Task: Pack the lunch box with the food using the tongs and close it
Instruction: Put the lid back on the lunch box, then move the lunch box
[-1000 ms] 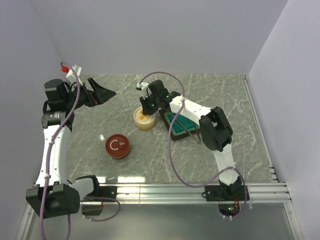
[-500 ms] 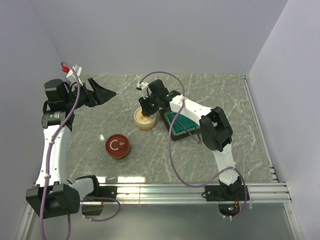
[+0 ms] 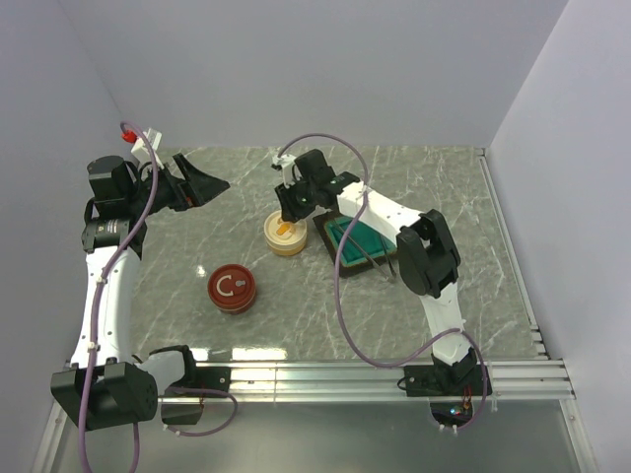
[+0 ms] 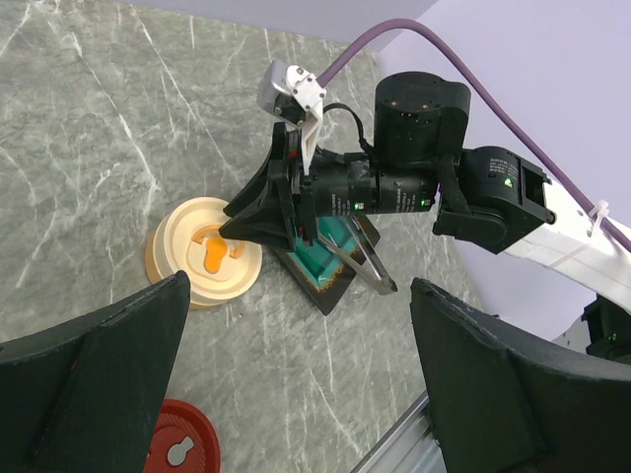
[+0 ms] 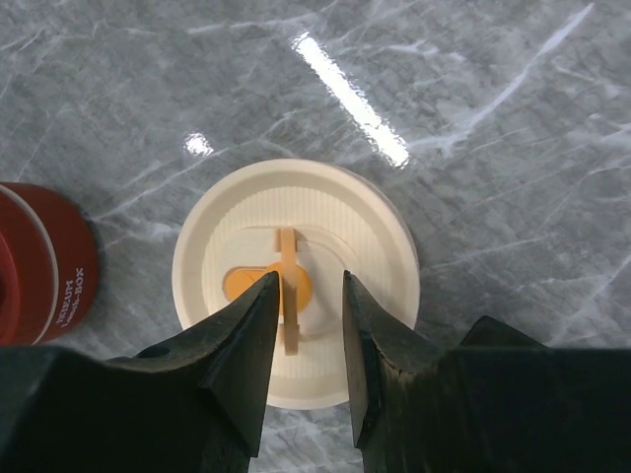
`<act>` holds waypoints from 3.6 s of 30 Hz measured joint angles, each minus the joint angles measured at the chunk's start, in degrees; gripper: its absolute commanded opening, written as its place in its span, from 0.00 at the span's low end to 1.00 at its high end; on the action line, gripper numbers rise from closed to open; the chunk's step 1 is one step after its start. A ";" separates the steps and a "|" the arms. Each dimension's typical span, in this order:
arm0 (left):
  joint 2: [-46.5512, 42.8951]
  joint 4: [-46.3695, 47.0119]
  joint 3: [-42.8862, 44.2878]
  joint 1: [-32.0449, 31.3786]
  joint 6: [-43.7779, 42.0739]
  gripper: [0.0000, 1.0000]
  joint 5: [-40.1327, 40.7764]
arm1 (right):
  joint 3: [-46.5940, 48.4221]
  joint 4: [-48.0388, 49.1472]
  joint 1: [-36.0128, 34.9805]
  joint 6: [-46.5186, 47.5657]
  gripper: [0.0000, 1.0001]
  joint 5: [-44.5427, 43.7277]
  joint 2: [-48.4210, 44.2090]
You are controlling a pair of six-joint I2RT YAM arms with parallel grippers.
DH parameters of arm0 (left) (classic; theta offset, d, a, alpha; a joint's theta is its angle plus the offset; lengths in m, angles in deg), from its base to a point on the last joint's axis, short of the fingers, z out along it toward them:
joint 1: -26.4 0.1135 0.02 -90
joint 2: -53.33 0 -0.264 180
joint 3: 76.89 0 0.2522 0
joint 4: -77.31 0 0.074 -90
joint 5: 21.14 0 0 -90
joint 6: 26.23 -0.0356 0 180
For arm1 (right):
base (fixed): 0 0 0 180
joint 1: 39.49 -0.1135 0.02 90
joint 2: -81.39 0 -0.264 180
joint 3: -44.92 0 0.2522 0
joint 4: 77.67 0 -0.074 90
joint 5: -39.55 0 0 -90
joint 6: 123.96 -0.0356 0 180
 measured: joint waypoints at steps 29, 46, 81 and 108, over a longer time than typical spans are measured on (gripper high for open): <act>10.80 -4.17 2.27 0.00 -8.46 0.75 -0.57 | 5.49 -4.76 2.34 3.52 0.37 -5.11 4.20; 41.62 3.74 14.21 -7.63 -11.52 0.53 -6.84 | 10.36 -3.72 11.26 -10.97 0.56 11.28 3.96; 64.37 1.27 30.88 -16.17 -12.20 0.56 -5.53 | 7.32 -0.04 17.18 -22.60 0.54 20.39 4.66; 73.53 -5.38 34.51 -18.86 -14.08 0.45 -16.55 | -11.23 -4.35 22.82 -16.55 0.59 21.57 -23.41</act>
